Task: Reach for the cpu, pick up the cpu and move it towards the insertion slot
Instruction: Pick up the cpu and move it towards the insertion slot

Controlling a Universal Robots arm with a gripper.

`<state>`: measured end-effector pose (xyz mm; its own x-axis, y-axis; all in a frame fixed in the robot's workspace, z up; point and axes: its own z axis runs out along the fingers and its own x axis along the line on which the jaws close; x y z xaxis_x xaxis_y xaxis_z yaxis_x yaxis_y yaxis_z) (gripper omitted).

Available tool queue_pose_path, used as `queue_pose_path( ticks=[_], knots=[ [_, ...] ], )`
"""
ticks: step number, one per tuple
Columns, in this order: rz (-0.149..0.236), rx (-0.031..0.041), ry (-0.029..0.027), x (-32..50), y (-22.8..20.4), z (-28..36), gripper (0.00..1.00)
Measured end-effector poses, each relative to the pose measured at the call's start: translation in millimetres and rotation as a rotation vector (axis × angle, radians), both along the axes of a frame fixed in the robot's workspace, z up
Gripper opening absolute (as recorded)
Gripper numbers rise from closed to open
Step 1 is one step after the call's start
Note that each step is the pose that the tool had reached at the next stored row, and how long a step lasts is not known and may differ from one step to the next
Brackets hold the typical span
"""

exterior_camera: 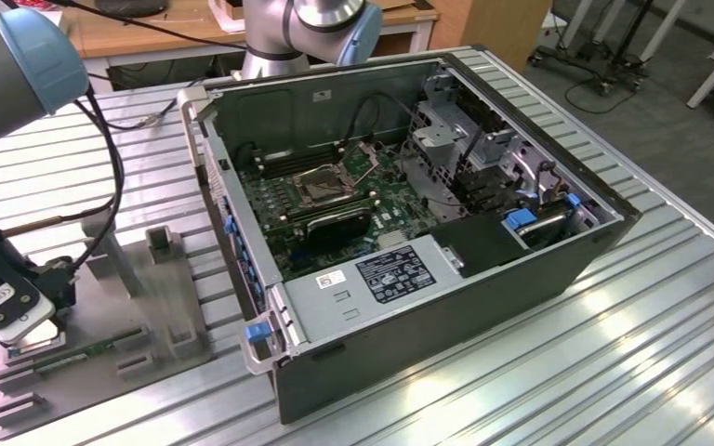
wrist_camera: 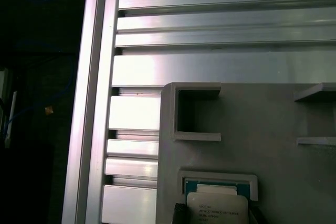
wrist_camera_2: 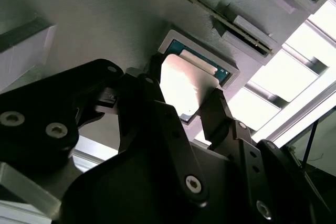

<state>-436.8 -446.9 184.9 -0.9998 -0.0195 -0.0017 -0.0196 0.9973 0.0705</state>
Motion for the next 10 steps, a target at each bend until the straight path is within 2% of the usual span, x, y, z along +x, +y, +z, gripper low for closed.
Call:
queue_pose_path(
  ticks=[10],
  knots=[
    [0.0,-0.0001,0.0001,0.0,0.0,1.3,0.54]
  ],
)
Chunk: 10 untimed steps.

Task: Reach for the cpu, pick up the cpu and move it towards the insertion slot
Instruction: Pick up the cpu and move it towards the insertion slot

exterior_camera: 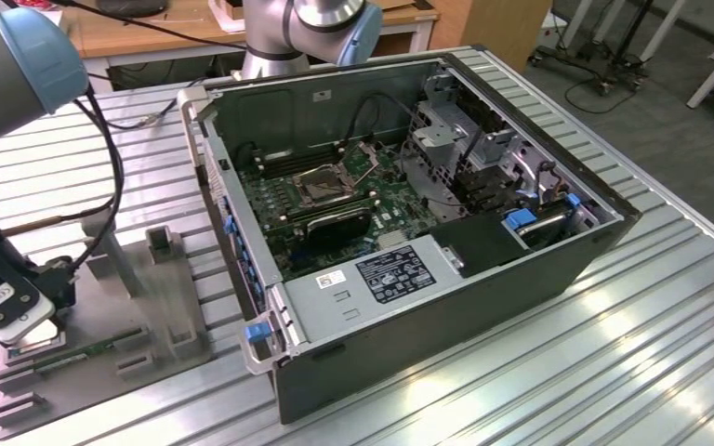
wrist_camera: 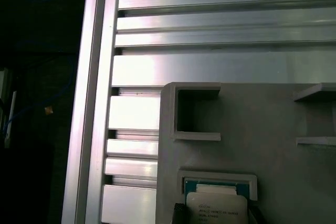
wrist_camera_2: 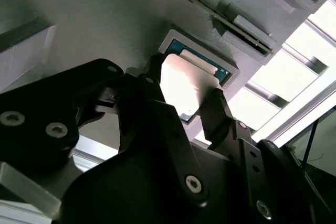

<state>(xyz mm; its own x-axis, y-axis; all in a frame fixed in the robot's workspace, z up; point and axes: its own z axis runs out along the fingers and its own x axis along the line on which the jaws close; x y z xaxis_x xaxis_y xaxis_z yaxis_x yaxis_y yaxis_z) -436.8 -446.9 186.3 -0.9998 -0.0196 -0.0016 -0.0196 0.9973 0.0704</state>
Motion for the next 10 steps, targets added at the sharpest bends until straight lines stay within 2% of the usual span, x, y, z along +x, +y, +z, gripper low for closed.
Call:
queue_pose_path(
  ticks=[4,10],
  knots=[
    [0.0,0.0001,-0.0002,0.0,0.0,6.0,0.54],
    [0.0,0.0003,-0.0005,0.0,0.0,19.2,0.54]
  ],
)
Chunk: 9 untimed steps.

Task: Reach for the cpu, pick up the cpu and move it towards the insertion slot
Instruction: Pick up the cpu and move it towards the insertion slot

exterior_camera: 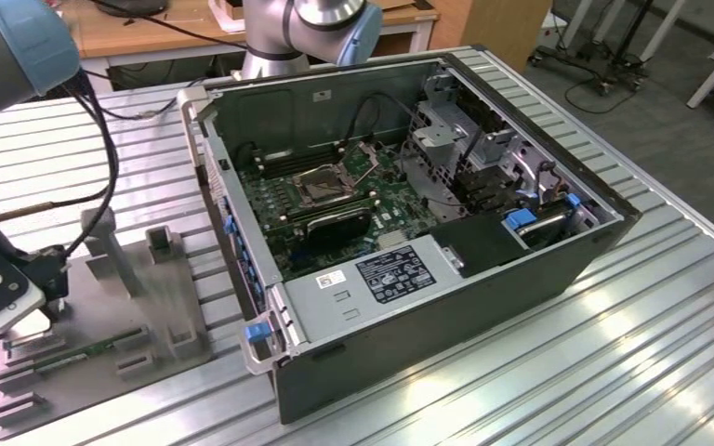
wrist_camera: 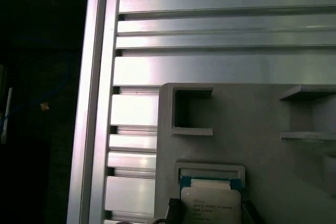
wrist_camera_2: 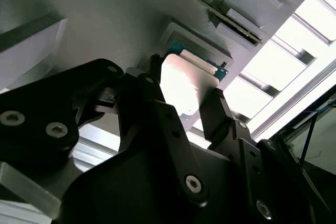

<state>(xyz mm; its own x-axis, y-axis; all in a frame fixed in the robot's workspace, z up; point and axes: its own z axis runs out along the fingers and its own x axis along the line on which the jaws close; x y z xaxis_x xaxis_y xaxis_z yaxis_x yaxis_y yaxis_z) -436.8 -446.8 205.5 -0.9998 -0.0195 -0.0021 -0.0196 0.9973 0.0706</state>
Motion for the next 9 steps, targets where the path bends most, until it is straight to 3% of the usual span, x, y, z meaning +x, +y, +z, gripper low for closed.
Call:
queue_pose_path(
  ticks=[7,9],
  knots=[
    [0.0,-0.0001,-0.0013,0.0,0.0,18.6,0.54],
    [0.0,0.0,-0.0037,0.0,0.0,30.7,0.54]
  ],
)
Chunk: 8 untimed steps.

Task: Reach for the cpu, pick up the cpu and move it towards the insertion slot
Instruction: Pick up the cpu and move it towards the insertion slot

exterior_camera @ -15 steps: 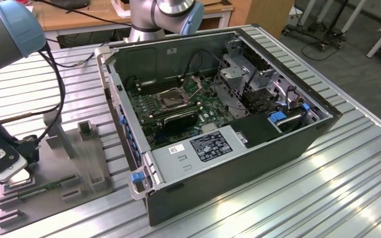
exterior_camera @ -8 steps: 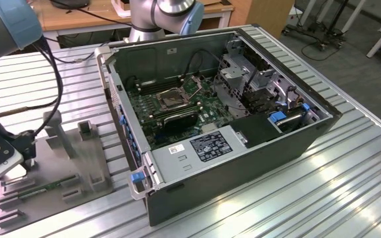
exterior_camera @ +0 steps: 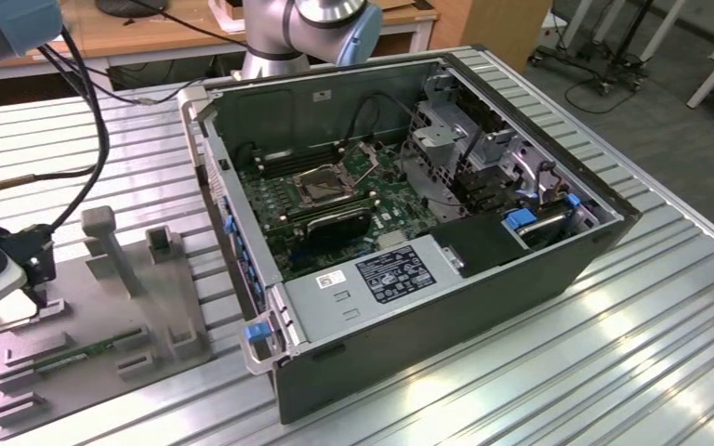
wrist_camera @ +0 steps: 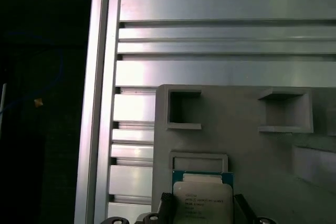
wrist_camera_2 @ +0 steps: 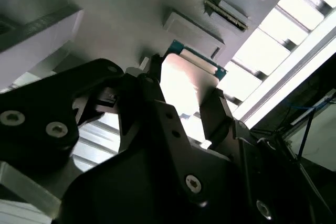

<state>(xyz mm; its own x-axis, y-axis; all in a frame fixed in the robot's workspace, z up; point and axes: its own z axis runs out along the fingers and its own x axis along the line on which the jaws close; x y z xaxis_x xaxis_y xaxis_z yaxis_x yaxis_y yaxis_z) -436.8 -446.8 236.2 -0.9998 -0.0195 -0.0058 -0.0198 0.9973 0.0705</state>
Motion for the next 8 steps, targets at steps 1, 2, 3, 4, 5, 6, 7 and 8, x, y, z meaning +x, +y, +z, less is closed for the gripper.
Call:
queue_pose_path(
  ticks=[1,2,3,4,5,6,7,8],
  knots=[
    [0.0,0.0002,-0.0002,0.0,0.0,0.0,0.54],
    [0.0,0.0001,-0.0002,0.0,0.0,0.0,0.54],
    [0.0,0.0,0.0001,0.0,0.0,0.2,0.54],
    [0.0,0.0,0.0,0.0,0.0,0.3,0.54],
    [0.0,0.0,0.0,0.0,0.0,0.9,0.54],
    [0.0,-0.0001,0.0001,0.0,0.0,1.5,0.54],
    [0.0,0.0,0.0,0.0,0.0,1.6,0.54],
    [0.0,-0.0001,0.0001,0.0,0.0,1.6,0.54]
  ],
)
